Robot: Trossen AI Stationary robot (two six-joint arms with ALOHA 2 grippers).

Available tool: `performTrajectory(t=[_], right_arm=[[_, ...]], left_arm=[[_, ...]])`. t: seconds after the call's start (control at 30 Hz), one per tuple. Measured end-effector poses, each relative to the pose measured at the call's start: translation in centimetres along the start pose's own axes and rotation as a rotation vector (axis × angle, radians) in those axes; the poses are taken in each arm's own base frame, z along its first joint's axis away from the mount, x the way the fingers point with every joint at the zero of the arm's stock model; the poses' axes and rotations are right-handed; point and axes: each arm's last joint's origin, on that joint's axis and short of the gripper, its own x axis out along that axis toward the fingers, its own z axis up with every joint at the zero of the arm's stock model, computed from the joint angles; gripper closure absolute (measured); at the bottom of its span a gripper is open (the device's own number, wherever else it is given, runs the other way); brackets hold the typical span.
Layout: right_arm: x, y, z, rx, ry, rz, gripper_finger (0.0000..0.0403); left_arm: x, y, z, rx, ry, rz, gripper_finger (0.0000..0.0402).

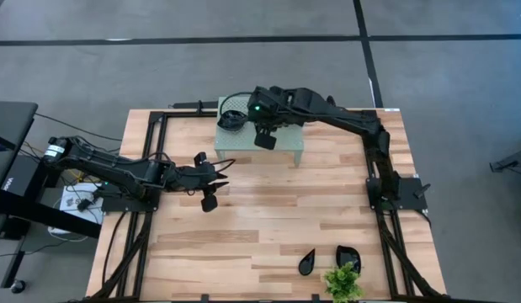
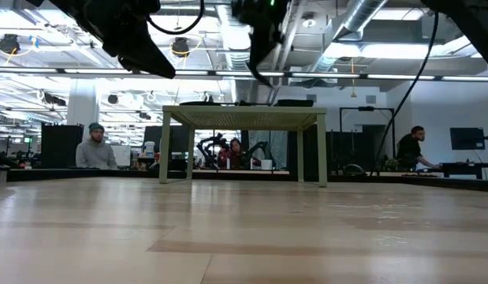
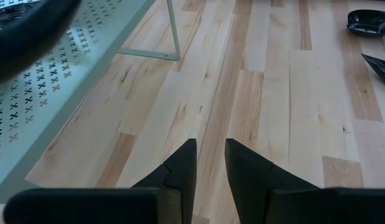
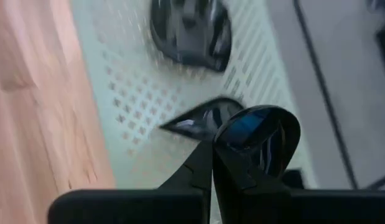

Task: Pick & Place Mini shaped plates
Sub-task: Stack the drop-shaped plate on top of the other drop-shaped plates on the shelf

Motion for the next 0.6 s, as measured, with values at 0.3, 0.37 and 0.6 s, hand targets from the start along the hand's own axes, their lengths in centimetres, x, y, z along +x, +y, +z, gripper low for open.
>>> performTrajectory(t=[0.3,0.37,0.6], right_arm=[[-3.5,-0.3,1.2,0.237,-0.189,0.311,0.0402],[-4.1,0.3,1.1,0.251,-0.183,0.427,0.0400],[-5.7,4.3,-0.2,0.239,-0.013,0.630,0.0401]], left_arm=[[0.0,-0.1,0.2,-0.010,-0.013,-0.027,0.0316],[-0.1,-0.5,0.3,-0.011,-0.024,-0.089,0.0316],[-0.8,-3.0,0.9,-0.008,-0.118,-0.258,0.0316]])
